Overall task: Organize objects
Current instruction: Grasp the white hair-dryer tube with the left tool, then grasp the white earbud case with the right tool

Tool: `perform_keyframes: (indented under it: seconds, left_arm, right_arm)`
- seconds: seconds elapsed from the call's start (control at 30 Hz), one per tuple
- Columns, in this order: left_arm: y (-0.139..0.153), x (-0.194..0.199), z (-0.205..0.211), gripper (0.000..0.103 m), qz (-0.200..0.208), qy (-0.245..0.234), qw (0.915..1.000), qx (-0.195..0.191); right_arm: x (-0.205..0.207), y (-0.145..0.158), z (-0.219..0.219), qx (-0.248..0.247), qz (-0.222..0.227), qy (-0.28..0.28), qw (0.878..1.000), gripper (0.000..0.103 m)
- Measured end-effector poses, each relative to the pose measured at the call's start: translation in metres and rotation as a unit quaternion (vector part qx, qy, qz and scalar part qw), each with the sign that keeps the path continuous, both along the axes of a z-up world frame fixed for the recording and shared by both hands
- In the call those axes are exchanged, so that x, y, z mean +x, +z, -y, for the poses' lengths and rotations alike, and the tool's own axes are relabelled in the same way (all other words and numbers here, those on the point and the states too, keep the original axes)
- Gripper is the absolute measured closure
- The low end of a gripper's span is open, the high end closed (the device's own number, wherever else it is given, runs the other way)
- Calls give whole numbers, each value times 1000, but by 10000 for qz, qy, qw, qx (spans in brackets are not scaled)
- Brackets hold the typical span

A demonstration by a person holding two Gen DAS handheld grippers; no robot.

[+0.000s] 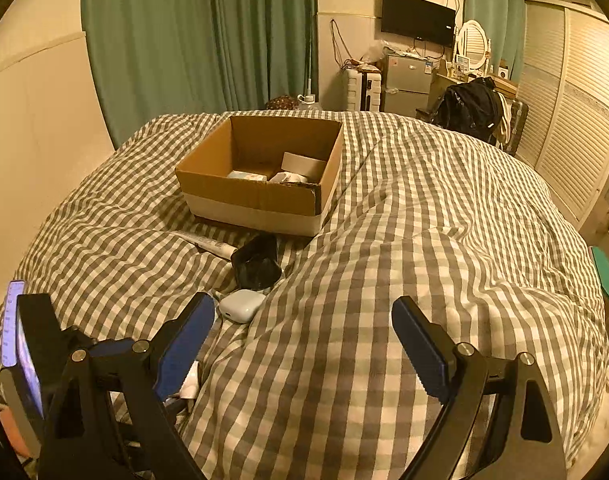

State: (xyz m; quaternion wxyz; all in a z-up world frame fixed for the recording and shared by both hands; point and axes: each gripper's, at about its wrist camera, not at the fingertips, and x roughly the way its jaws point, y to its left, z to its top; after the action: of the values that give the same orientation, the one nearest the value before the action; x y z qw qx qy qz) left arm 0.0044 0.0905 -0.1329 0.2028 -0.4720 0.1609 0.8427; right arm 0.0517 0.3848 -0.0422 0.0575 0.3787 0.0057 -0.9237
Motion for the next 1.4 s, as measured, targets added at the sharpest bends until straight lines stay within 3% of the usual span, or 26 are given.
perform_keyframes:
  seconds: [0.03, 0.27, 0.47, 0.63, 0.73, 0.97, 1.23, 1.3, 1.33, 1.37, 1.4]
  left_arm:
    - [1, 0, 0, 40, 45, -76, 9999, 98]
    - [19, 5, 4, 58, -111, -127, 9995, 263]
    - [67, -20, 30, 58, -669, 295, 9957, 565]
    - [91, -60, 61, 58, -1008, 926, 9889, 578]
    - [91, -76, 71, 58, -1067, 1137, 9865, 498]
    - [63, -104, 83, 58, -801, 1346, 9867, 427]
    - [39, -117, 85, 58, -603, 1441, 9863, 531]
    - [38, -118, 86, 58, -578, 1431, 9862, 593]
    - [39, -117, 87, 58, -580, 1428, 9861, 615]
    - [40, -117, 88, 58, -586, 1416, 9861, 638]
    - [41, -116, 89, 58, -586, 1408, 9861, 657]
  right_arm:
    - [-1, -1, 0, -6, 15, 2, 10000, 13]
    - [-4, -8, 0, -35, 106, 3, 9999, 13]
    - [-10, -9, 7, 5, 106, 86, 9999, 13]
    - [-25, -16, 22, 92, 211, 245, 9994, 13]
    - [-38, -28, 41, 218, 381, 463, 9980, 13]
    - [-83, -84, 93, 610, 1237, 939, 9860, 17]
    - [-107, -125, 99, 737, 1868, 945, 9751, 18]
    - [-108, -127, 99, 728, 1907, 964, 9742, 27]
    - [-108, -128, 99, 696, 1921, 984, 9739, 41]
    - [-108, -129, 99, 665, 1939, 986, 9738, 47]
    - [-108, -129, 97, 583, 1937, 993, 9743, 47]
